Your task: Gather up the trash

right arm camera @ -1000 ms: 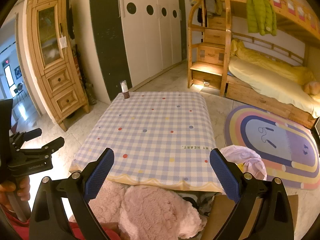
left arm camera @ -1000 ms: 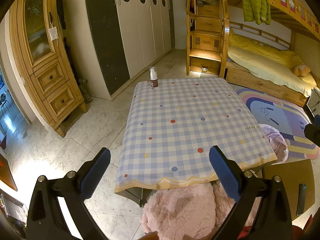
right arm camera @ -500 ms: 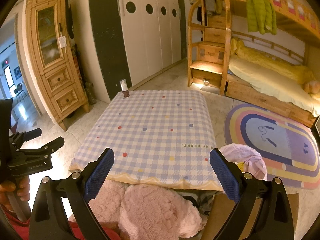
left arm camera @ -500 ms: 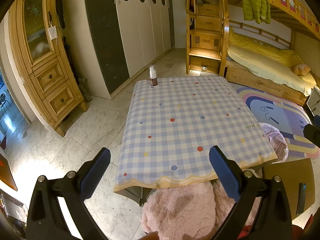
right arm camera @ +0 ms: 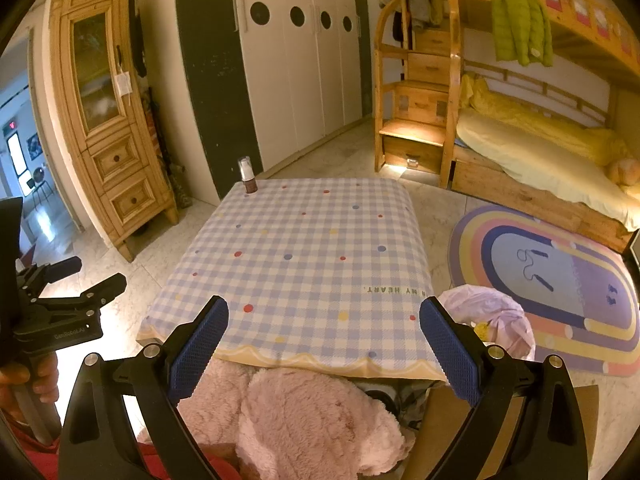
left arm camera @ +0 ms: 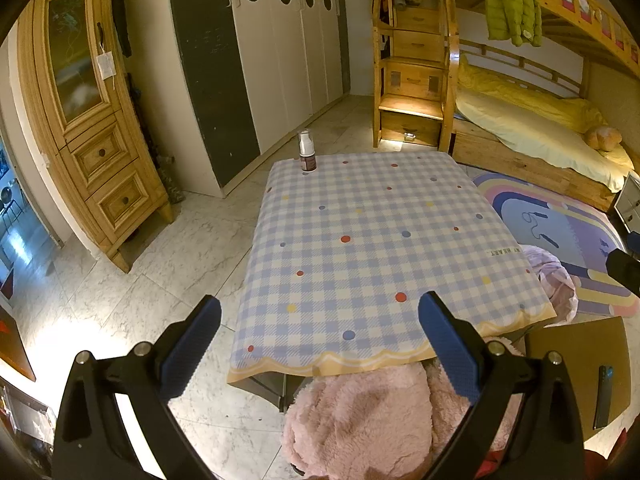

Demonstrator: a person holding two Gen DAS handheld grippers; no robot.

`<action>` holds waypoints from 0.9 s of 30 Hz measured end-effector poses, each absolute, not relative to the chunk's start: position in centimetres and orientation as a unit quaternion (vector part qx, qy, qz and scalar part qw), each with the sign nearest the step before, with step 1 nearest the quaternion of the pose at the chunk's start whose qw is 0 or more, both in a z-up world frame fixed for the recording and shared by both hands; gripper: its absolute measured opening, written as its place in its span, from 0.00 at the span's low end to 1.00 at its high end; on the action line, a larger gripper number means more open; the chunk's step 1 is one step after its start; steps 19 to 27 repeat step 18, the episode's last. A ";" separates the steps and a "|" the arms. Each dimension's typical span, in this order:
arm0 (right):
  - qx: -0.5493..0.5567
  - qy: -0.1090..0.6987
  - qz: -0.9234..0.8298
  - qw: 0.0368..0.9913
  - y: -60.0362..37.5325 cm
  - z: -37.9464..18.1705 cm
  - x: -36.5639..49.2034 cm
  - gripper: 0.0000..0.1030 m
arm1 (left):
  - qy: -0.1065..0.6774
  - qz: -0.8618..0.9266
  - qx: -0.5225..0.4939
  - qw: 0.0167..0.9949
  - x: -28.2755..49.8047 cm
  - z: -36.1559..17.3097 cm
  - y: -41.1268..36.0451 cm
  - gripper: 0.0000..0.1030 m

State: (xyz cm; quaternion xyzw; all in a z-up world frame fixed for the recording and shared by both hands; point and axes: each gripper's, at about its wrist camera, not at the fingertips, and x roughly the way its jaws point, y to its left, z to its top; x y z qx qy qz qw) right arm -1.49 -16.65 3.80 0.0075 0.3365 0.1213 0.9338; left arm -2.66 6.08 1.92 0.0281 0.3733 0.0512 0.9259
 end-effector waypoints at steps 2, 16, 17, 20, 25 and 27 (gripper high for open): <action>0.008 0.336 0.122 0.934 -16.7 3.8 -1.5 0.92 | 0.373 0.052 0.027 0.926 -2.7 1.9 6.1 0.93; 0.023 0.328 0.103 0.939 -18.5 2.5 -1.3 0.92 | 0.367 0.036 0.023 0.929 -2.2 1.3 5.6 0.93; 0.026 0.325 0.089 0.941 -19.4 1.9 -1.1 0.93 | 0.370 0.032 0.021 0.928 -2.0 1.1 5.4 0.93; 0.029 0.328 0.067 0.942 -21.0 0.8 -0.9 0.93 | 0.373 0.028 0.018 0.927 -1.8 0.8 5.3 0.93; 0.029 0.328 0.067 0.942 -21.0 0.8 -0.9 0.93 | 0.373 0.028 0.018 0.927 -1.8 0.8 5.3 0.93; 0.029 0.328 0.067 0.942 -21.0 0.8 -0.9 0.93 | 0.373 0.028 0.018 0.927 -1.8 0.8 5.3 0.93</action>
